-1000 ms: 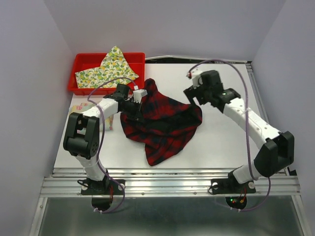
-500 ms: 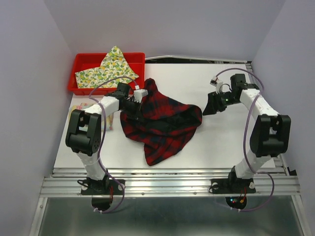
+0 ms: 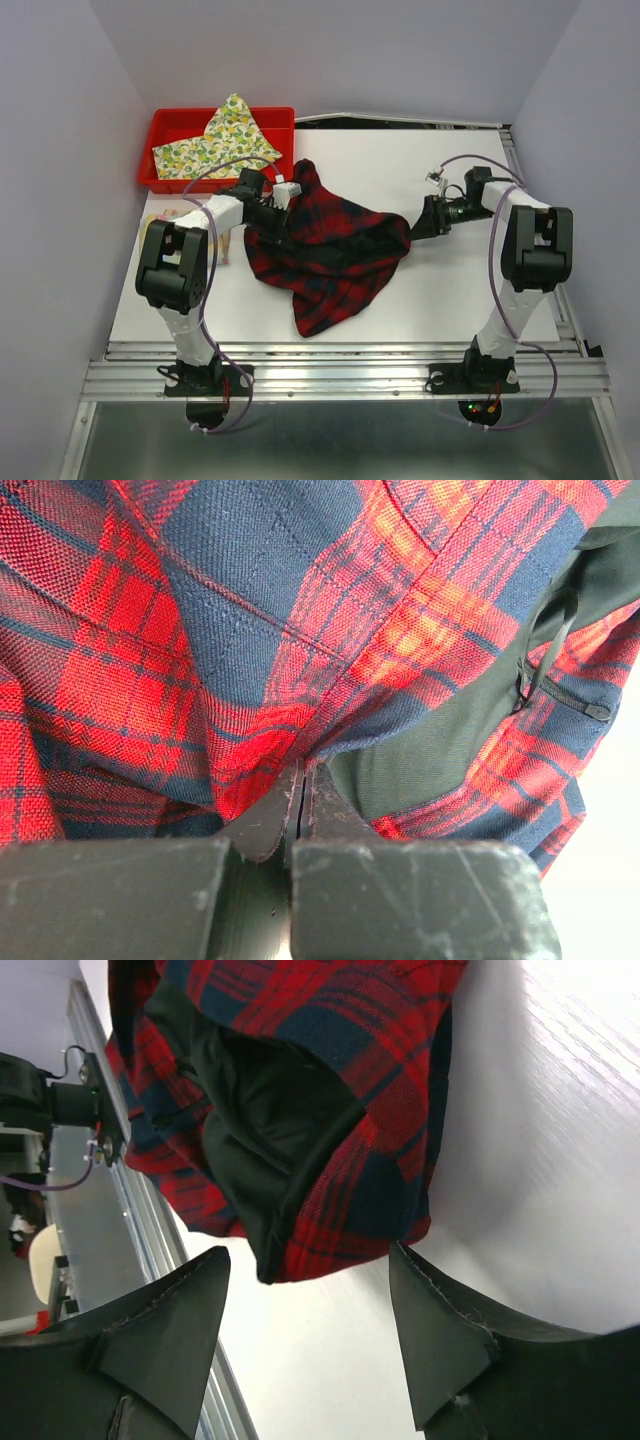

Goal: Fold and stack the skirts
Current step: Flatten the skirt out

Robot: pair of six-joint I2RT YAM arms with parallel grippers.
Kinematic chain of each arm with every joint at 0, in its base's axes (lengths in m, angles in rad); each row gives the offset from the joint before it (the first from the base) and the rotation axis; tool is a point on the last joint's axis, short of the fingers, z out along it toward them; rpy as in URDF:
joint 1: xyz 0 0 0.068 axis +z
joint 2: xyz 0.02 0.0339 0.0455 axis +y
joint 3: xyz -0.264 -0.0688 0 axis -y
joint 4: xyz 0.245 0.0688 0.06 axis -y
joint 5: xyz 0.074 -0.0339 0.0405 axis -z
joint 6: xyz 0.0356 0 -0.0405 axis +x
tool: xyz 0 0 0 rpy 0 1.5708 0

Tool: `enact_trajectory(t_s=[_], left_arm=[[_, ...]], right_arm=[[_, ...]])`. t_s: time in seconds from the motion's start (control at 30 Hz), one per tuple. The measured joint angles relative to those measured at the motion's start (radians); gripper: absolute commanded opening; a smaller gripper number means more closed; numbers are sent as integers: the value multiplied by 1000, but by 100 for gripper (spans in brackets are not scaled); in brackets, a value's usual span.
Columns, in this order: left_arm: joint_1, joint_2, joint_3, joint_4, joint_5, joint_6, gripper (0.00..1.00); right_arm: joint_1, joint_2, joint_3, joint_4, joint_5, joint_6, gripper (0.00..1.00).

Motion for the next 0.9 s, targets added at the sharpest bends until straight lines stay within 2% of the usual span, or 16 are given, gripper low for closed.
enact_trajectory(t_s=[0.23, 0.37, 0.57, 0.67, 0.7, 0.83, 0.9], left_arm=[[0, 21, 8, 0, 1, -4, 0], [0, 30, 10, 0, 2, -7, 0], [0, 43, 21, 0, 2, -11, 0], [0, 50, 23, 0, 3, -13, 0], [0, 53, 25, 0, 3, -13, 0], [0, 53, 30, -1, 5, -13, 0], [0, 52, 30, 0, 5, -14, 0]], right_arm=[[0, 101, 0, 53, -36, 0, 79], [0, 109, -12, 82, -45, 3, 70], [0, 109, -37, 106, -109, 10, 45], [1, 109, -41, 95, -137, -6, 6], [5, 109, -40, 80, -146, -26, 1], [13, 109, -22, -20, -156, -69, 1], [14, 100, -15, -36, -131, -31, 1]])
